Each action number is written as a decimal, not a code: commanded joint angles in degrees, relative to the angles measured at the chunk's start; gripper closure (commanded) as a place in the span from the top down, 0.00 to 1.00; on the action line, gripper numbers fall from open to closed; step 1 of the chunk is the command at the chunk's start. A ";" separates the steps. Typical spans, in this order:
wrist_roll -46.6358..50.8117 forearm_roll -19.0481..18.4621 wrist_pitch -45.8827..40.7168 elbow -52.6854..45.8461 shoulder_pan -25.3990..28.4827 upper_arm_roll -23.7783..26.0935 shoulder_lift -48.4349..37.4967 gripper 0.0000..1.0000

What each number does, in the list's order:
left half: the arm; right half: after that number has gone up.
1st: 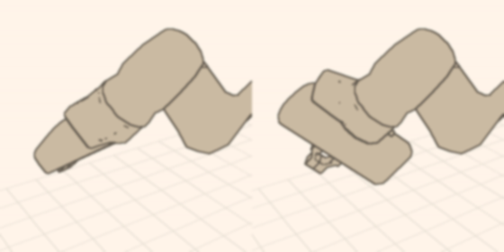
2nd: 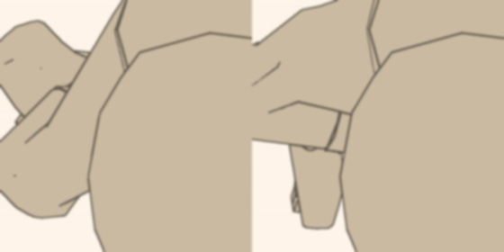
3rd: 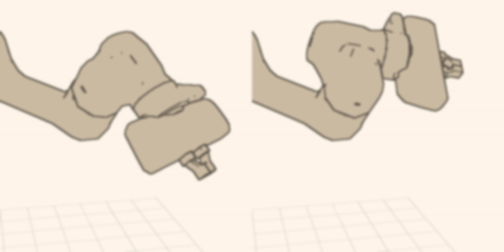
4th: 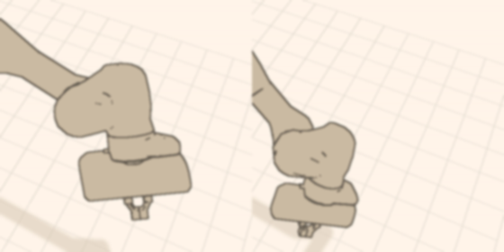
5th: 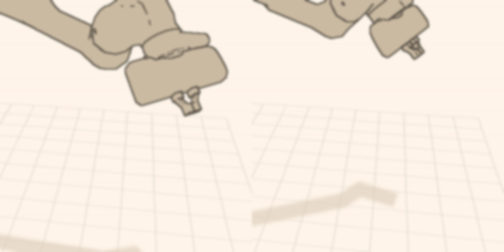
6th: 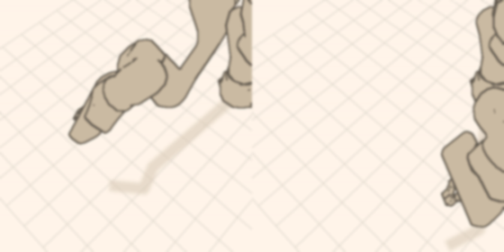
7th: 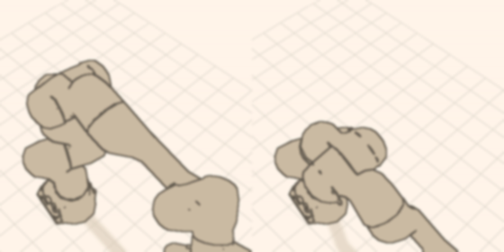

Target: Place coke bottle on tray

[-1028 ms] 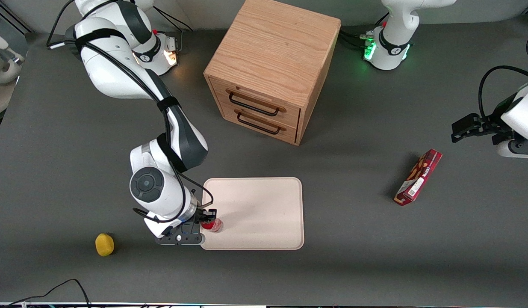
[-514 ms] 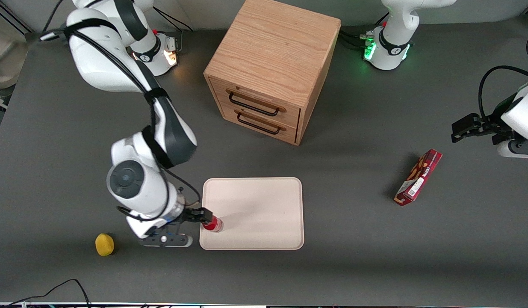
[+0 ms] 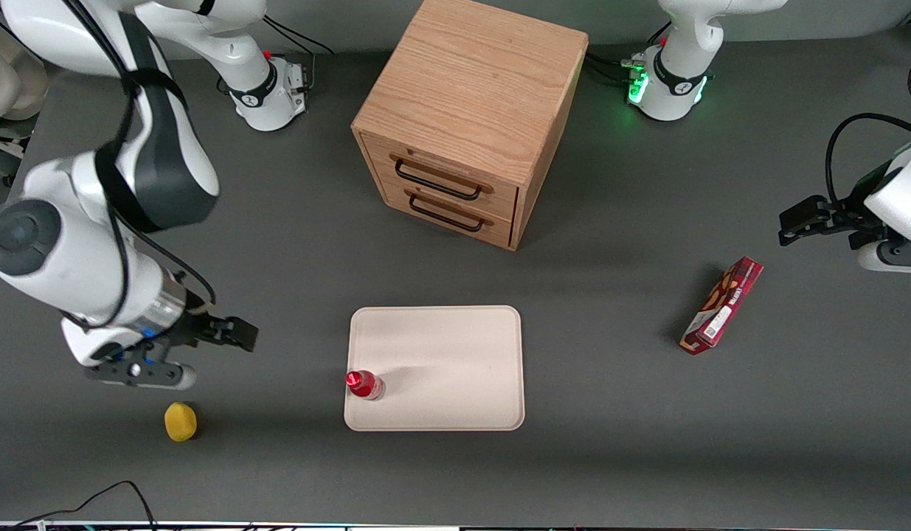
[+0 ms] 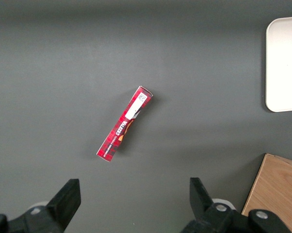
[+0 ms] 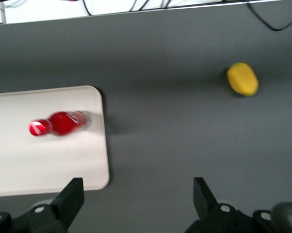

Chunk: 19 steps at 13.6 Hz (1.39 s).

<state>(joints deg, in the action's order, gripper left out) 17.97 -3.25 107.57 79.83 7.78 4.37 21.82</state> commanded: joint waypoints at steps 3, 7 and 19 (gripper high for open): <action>-6.80 1.31 8.18 24.65 -8.47 0.99 -19.16 1.00; -7.85 1.58 8.44 26.25 -11.63 1.25 -21.99 1.00; -9.90 6.67 3.09 20.72 -13.40 1.69 -22.26 1.00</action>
<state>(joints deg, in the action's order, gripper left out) 5.42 4.29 113.27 103.61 -5.45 5.74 -1.37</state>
